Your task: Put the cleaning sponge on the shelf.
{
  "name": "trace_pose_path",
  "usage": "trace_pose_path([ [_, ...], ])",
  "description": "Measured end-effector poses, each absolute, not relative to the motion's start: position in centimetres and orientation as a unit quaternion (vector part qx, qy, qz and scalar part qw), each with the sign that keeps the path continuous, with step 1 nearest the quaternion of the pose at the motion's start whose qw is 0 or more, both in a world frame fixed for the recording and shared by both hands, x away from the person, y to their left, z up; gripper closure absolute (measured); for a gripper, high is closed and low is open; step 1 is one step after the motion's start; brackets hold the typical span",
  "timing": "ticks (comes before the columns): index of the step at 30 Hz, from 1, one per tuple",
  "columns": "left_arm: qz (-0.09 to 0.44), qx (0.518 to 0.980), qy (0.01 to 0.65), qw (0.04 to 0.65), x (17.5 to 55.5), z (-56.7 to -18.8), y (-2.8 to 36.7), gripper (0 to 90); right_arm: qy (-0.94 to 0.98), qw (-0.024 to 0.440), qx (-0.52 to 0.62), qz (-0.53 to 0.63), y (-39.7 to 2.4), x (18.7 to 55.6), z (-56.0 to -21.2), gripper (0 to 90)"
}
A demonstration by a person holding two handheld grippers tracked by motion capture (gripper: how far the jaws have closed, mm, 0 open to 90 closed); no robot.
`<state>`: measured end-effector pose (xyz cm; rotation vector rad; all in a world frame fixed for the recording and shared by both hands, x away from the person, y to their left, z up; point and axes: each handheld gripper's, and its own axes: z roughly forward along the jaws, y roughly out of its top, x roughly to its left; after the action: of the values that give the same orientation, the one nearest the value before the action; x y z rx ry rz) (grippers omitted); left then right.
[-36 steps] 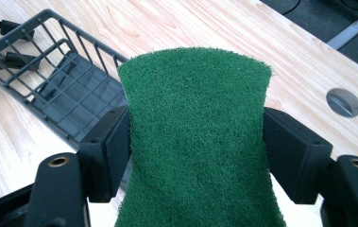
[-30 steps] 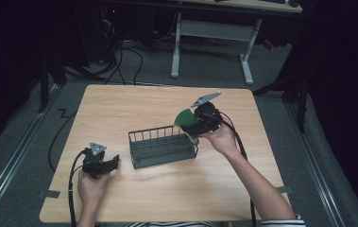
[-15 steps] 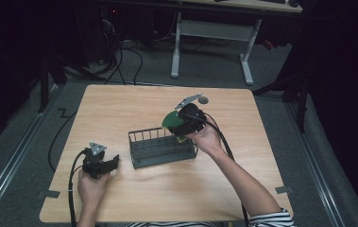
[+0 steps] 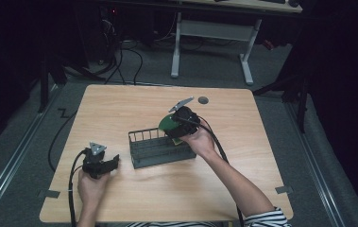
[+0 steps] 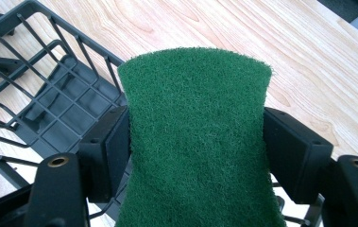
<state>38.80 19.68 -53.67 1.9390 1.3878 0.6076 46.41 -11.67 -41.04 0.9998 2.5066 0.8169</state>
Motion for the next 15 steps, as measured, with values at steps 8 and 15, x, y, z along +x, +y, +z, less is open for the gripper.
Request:
trace_pose_path([
  [8,0.233,0.743,0.532,0.334,38.8,-53.67,19.68,31.3,0.879,0.162,0.346,0.286,-11.83,46.25,-41.25,28.6],
  [15,0.233,0.743,0.532,0.334,38.8,-53.67,19.68,31.2,0.88,0.169,0.34,0.285,-12.01,45.6,-41.6,28.7],
])
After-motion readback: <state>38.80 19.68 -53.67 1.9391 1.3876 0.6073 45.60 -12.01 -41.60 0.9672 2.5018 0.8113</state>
